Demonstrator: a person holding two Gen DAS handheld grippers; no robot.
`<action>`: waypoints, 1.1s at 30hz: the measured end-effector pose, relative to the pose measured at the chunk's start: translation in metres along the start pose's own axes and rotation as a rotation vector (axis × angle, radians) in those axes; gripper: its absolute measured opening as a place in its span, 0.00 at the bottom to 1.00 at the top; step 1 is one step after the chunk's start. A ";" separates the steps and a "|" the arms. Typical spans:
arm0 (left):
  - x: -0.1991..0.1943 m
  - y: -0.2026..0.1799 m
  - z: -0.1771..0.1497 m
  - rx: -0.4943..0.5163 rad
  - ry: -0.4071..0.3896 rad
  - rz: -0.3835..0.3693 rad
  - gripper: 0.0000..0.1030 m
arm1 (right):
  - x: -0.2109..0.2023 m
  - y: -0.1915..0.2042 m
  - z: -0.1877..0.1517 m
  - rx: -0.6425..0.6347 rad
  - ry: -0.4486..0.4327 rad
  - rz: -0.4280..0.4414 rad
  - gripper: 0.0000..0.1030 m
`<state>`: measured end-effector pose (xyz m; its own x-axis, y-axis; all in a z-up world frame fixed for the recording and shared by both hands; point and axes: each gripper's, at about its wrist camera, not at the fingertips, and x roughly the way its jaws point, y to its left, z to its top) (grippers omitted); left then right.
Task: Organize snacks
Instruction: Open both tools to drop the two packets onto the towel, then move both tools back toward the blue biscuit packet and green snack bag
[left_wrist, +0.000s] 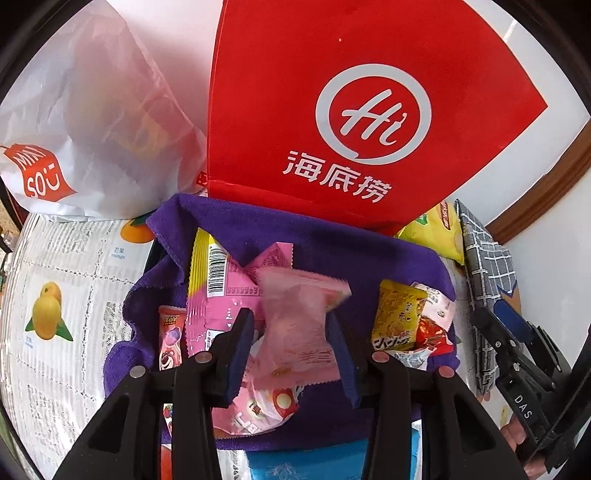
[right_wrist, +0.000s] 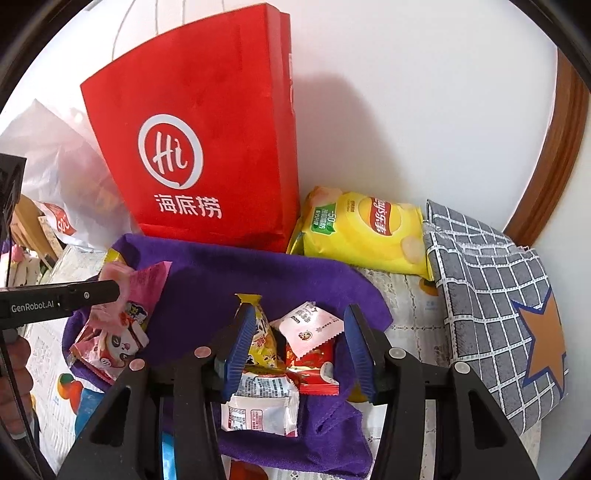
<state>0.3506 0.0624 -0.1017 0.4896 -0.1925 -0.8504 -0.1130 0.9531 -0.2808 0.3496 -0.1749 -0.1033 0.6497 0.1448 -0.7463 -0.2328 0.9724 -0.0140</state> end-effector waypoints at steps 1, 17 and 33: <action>-0.002 0.000 0.000 -0.001 -0.004 0.002 0.39 | -0.002 0.001 0.000 -0.003 -0.005 -0.001 0.48; -0.059 -0.007 -0.006 0.031 -0.107 -0.059 0.45 | -0.060 0.012 -0.013 0.016 -0.096 0.016 0.60; -0.136 -0.024 -0.058 0.139 -0.211 -0.041 0.60 | -0.113 0.021 -0.128 -0.029 -0.013 0.024 0.67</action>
<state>0.2369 0.0520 -0.0050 0.6625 -0.1928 -0.7238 0.0239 0.9712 -0.2369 0.1788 -0.1942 -0.1041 0.6532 0.1706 -0.7377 -0.2689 0.9630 -0.0153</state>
